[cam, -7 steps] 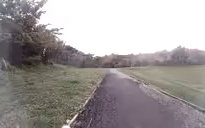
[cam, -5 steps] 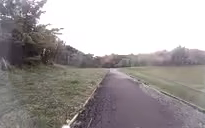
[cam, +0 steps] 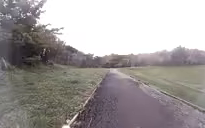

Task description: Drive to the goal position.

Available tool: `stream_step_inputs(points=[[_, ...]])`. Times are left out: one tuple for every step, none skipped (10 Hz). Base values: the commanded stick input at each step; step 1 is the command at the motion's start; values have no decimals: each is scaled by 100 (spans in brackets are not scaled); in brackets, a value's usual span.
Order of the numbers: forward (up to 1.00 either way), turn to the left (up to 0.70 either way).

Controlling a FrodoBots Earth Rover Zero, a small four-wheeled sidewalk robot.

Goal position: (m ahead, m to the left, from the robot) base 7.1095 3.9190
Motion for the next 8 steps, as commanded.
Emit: stream_step_inputs(points=[[70, 0], [70, 0], [70, 0], [70, 0], [70, 0], [70, -16], [70, -30], [70, -14]])
